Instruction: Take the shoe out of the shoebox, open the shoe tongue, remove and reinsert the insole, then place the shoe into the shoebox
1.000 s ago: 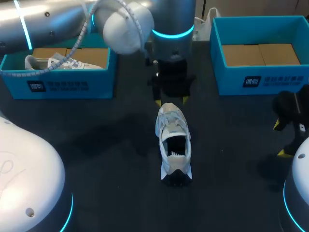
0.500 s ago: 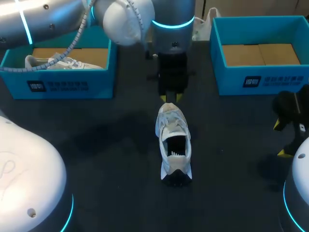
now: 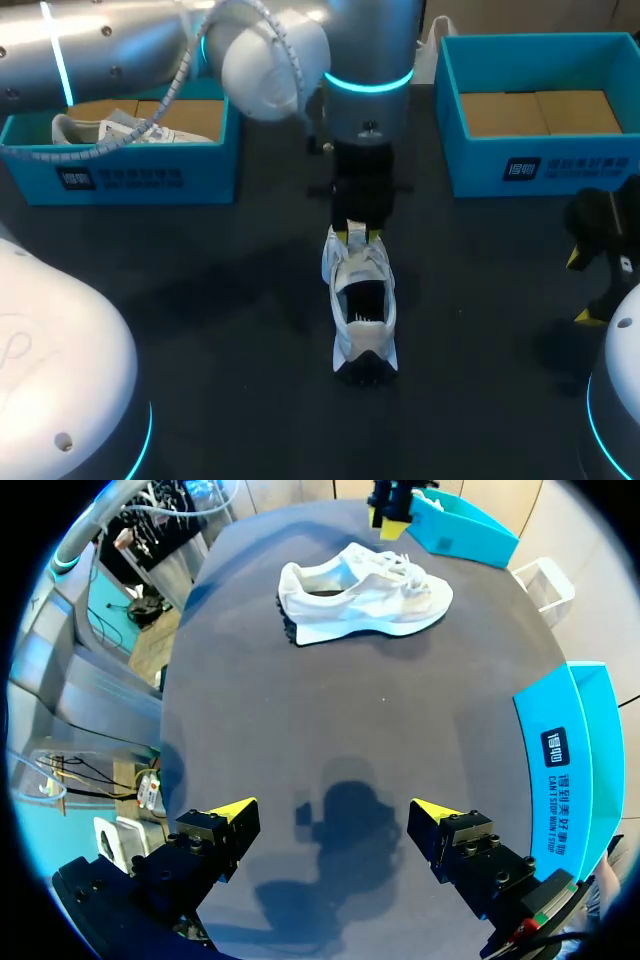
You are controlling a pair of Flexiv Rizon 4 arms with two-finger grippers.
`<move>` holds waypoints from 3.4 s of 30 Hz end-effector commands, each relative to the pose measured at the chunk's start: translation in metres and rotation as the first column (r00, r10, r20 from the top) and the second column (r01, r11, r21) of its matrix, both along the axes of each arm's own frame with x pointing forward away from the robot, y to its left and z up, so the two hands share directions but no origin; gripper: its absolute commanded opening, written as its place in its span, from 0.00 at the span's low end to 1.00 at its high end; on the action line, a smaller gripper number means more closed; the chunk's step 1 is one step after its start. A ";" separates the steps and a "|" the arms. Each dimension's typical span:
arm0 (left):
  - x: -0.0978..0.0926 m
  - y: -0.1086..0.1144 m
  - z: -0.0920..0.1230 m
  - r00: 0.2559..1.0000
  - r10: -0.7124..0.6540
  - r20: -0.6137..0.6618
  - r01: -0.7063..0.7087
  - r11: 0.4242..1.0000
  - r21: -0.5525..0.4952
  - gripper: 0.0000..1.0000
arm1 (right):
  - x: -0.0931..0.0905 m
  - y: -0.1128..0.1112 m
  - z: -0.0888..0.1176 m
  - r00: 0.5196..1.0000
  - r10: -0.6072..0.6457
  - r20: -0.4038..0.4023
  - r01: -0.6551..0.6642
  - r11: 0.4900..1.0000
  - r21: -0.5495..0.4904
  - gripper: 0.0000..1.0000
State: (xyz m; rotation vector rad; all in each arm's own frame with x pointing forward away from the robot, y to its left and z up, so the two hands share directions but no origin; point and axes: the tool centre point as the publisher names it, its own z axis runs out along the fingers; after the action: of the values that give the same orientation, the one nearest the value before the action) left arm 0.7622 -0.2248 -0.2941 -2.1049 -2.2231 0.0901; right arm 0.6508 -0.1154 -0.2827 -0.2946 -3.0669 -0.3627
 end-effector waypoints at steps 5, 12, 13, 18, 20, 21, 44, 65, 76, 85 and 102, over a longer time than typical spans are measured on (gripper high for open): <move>-0.010 -0.005 -0.033 0.998 0.002 -0.068 -0.002 1.000 -0.002 0.33 | -0.001 0.001 -0.001 1.000 -0.001 0.002 0.001 1.000 -0.004 1.00; -0.023 -0.002 -0.048 0.994 0.010 -0.107 -0.010 1.000 -0.001 0.28 | -0.001 0.001 -0.001 1.000 -0.001 0.002 0.001 1.000 -0.004 1.00; -0.023 -0.001 -0.046 0.995 0.014 -0.099 -0.014 1.000 -0.004 0.29 | -0.001 0.001 -0.001 1.000 -0.001 0.002 0.001 1.000 -0.004 1.00; -0.021 0.001 -0.025 0.997 0.019 -0.077 -0.023 0.999 -0.047 0.30 | -0.001 0.001 -0.001 1.000 -0.001 0.002 0.001 1.000 -0.004 1.00; -0.022 0.001 -0.025 0.997 0.018 -0.078 -0.022 0.999 -0.049 0.31 | -0.001 0.001 -0.001 1.000 -0.001 0.002 0.001 1.000 -0.004 1.00; -0.024 -0.001 -0.029 0.996 0.016 -0.083 -0.020 0.999 -0.048 0.31 | -0.001 0.001 -0.001 1.000 -0.001 0.002 0.001 1.000 -0.004 1.00; -0.035 0.004 -0.009 0.991 0.127 -0.044 -0.130 0.990 -0.059 0.38 | -0.001 0.001 -0.001 1.000 -0.001 0.002 0.001 1.000 -0.004 1.00; -0.044 0.019 0.052 0.926 0.376 -0.022 -0.377 0.926 -0.023 1.00 | -0.001 0.001 -0.001 1.000 -0.001 0.002 0.001 1.000 -0.004 1.00; -0.077 0.029 0.060 0.501 0.858 -0.114 -0.839 0.514 0.176 1.00 | -0.001 0.001 -0.001 1.000 -0.001 0.002 0.001 1.000 -0.004 1.00; -0.085 0.030 0.062 0.271 0.963 0.008 -0.961 0.270 0.068 1.00 | -0.001 0.001 -0.001 1.000 -0.001 0.002 0.001 1.000 -0.004 1.00; -0.135 0.019 0.040 -0.025 1.000 -0.003 -0.999 -0.025 -0.022 1.00 | -0.001 0.001 -0.001 1.000 -0.001 0.002 0.001 1.000 -0.004 1.00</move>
State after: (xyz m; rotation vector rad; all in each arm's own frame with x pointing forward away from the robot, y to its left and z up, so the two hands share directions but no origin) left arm 0.6368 -0.2080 -0.2519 -0.0707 -3.0553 0.1437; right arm 0.6508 -0.1153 -0.2826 -0.2946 -3.0670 -0.3623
